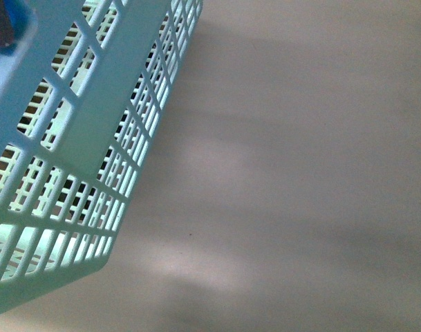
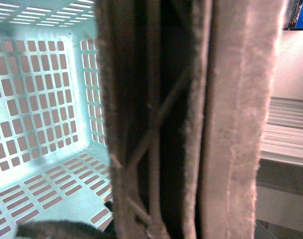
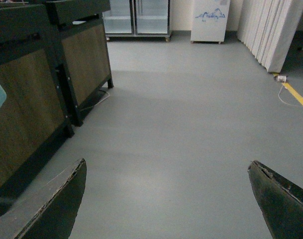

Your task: Pick lemon and mango into basket

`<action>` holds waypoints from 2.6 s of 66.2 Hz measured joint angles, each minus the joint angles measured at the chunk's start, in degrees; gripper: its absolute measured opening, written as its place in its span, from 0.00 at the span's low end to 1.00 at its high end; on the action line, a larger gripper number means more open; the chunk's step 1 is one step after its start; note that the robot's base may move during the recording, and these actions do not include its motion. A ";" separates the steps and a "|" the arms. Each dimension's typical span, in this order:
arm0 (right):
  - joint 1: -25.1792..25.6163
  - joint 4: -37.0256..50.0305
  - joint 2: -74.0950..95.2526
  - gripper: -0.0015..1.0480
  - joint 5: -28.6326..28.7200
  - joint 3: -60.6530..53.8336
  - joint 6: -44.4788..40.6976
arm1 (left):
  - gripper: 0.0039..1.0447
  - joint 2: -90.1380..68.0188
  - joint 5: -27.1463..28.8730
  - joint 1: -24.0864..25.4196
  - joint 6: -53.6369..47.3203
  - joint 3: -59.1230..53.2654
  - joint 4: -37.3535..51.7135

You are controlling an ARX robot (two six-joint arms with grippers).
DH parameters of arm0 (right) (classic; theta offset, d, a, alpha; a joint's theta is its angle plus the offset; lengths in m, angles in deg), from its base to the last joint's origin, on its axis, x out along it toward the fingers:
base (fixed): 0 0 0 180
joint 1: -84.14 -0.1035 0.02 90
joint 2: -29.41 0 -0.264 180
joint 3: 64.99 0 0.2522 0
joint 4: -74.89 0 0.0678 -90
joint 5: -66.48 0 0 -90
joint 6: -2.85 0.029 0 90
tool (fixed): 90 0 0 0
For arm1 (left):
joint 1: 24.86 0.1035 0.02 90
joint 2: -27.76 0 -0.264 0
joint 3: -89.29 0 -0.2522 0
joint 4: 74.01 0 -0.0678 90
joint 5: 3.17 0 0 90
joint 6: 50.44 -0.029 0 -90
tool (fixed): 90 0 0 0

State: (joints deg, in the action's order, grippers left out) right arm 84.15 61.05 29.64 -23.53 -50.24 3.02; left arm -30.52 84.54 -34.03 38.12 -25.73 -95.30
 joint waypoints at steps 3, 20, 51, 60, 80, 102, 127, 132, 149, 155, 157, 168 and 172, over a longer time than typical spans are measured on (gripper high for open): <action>-0.02 0.00 0.00 0.92 0.00 0.00 0.00 | 0.14 0.00 0.00 0.00 -0.02 0.00 0.00; 0.00 0.00 -0.02 0.92 0.02 0.00 -0.02 | 0.14 0.00 -0.02 0.00 -0.02 0.00 0.00; 0.00 0.00 0.00 0.92 -0.02 0.00 0.00 | 0.14 0.00 -0.02 0.00 -0.04 0.00 0.00; 0.00 0.00 0.00 0.92 -0.02 0.00 0.00 | 0.14 0.00 -0.02 0.00 -0.04 0.00 0.00; 0.00 0.02 0.00 0.92 0.02 0.00 -0.02 | 0.14 0.02 0.00 0.00 -0.04 0.02 0.00; -0.02 0.02 0.00 0.92 -0.26 0.00 0.00 | 0.14 0.04 -0.72 -0.37 -0.15 0.02 0.00; -0.02 0.02 -0.04 0.92 -0.15 0.00 0.00 | 0.14 0.04 -0.02 -0.20 0.00 0.02 0.00; -0.02 0.02 -0.09 0.92 -0.17 0.00 0.00 | 0.14 0.11 -0.04 -0.20 -0.04 0.02 0.00; -0.02 0.00 0.00 0.92 -0.11 0.00 0.00 | 0.14 0.09 -0.07 -0.20 -0.02 0.02 0.00; -0.02 0.00 -0.02 0.92 -0.15 0.00 0.00 | 0.14 0.11 -0.09 -0.20 0.00 0.02 0.00; -0.02 0.00 0.04 0.92 0.04 0.00 -0.02 | 0.14 0.09 -0.07 -0.20 0.00 0.02 0.00; -0.02 0.00 -0.02 0.92 -0.02 0.00 0.00 | 0.14 0.09 0.11 -0.15 -0.04 0.02 0.00; -0.02 -0.02 0.00 0.92 0.02 0.00 0.00 | 0.14 0.09 -0.02 -0.15 -0.02 0.02 0.00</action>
State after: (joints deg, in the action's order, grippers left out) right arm 84.13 61.03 29.64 -23.51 -50.24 3.02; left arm -30.43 84.52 -34.18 38.10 -25.71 -95.30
